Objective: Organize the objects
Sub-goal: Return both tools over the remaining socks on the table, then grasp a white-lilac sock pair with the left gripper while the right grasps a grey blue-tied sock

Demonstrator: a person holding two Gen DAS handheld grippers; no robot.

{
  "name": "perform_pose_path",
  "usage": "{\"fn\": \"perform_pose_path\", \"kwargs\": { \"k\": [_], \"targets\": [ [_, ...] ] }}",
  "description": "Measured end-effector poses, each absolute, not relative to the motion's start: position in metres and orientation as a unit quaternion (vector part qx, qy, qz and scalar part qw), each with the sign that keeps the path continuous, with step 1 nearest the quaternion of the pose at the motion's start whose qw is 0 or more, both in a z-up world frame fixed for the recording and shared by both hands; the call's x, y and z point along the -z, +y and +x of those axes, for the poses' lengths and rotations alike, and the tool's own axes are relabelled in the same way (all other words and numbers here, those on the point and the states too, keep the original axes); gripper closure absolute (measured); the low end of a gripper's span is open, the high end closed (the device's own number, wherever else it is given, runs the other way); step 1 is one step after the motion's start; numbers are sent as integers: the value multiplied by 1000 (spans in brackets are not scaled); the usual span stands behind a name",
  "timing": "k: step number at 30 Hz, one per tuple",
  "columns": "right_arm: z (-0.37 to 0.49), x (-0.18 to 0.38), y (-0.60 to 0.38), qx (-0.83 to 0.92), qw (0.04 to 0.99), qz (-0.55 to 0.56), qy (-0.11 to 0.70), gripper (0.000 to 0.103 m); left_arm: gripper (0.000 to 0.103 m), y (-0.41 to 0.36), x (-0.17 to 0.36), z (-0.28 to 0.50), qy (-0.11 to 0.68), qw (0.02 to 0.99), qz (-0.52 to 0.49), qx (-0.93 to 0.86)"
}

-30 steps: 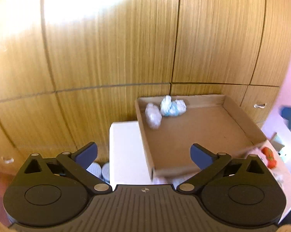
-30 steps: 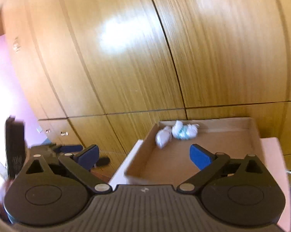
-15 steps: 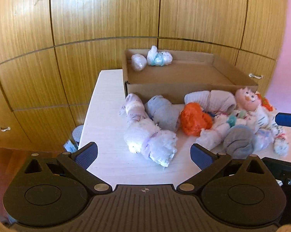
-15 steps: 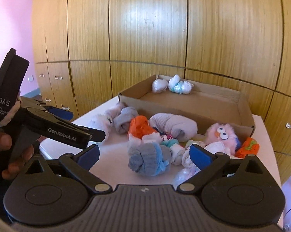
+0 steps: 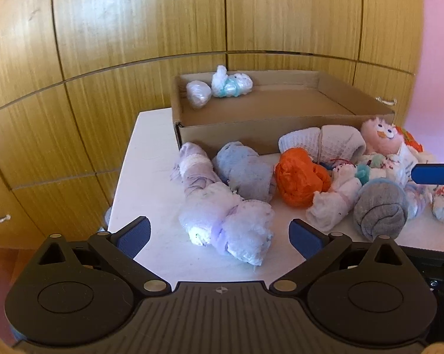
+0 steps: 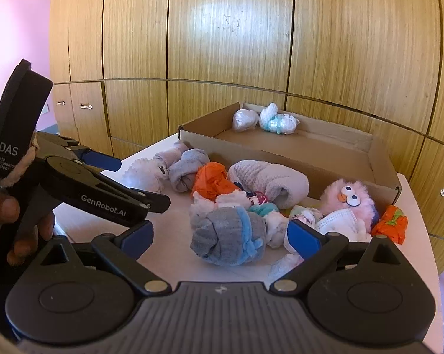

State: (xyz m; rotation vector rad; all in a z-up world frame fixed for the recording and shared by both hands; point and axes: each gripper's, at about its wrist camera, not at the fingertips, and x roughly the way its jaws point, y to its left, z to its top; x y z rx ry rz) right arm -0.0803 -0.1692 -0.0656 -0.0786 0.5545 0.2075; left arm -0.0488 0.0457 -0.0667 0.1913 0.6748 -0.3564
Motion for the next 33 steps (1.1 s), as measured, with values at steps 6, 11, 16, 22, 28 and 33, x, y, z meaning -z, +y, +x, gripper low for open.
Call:
{"fn": "perform_pose_path", "kwargs": {
  "k": [6, 11, 16, 22, 28, 33],
  "targets": [
    [-73, 70, -173, -92, 953, -35, 286, 17, 6, 44, 70, -43, 336, 919, 94, 183],
    [-69, 74, -173, -96, 951, -32, 293, 23, 13, 43, 71, -39, 339, 917, 93, 186],
    [-69, 79, -174, -98, 948, -23, 300, 43, 27, 42, 70, -41, 334, 916, 92, 200],
    [-76, 81, -177, -94, 952, -12, 292, 51, 36, 40, 67, -49, 324, 918, 104, 203],
    [-85, 76, -176, -98, 954, -11, 282, 51, 36, 43, 59, -62, 314, 920, 107, 210],
    [-88, 64, -179, -100, 958, -15, 269, 51, 36, 45, 46, -66, 310, 919, 106, 219]
  ]
}}
